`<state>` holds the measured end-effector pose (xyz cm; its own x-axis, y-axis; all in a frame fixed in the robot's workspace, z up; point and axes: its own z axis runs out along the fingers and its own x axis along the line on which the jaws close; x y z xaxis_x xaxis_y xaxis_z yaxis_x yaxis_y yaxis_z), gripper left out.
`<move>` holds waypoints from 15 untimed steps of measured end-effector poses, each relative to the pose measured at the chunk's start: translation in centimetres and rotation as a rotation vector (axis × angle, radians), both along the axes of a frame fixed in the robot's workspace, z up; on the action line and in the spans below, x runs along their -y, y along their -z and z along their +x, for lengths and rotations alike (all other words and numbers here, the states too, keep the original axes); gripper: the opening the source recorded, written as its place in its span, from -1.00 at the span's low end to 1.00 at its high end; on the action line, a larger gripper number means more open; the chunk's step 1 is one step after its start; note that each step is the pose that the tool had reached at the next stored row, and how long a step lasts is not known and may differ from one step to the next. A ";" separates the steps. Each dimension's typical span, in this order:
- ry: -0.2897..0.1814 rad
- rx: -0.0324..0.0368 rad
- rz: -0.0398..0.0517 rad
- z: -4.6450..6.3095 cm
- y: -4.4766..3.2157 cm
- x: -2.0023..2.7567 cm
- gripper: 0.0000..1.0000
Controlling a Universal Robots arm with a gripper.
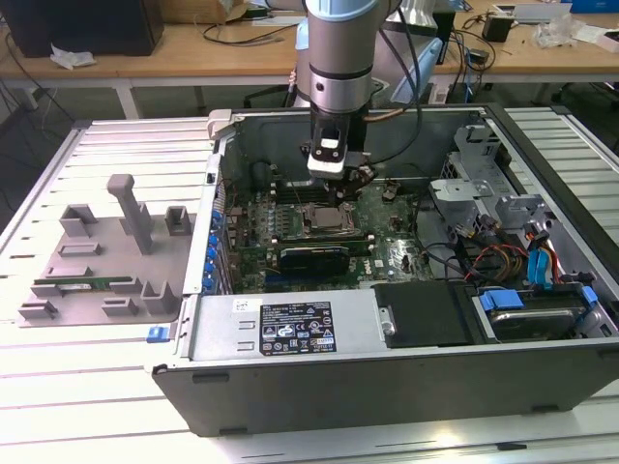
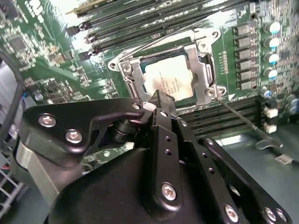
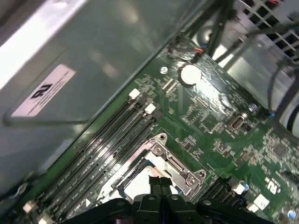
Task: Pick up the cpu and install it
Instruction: 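Close the cpu cover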
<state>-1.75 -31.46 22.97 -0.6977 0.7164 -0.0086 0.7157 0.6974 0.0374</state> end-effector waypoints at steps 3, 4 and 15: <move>-0.085 -0.0001 -0.0006 0.0 0.04 0.00 -0.79; -0.111 0.0000 -0.0007 0.0 0.05 0.00 -0.79; -0.405 0.0001 -0.0014 0.0 0.22 0.00 -0.79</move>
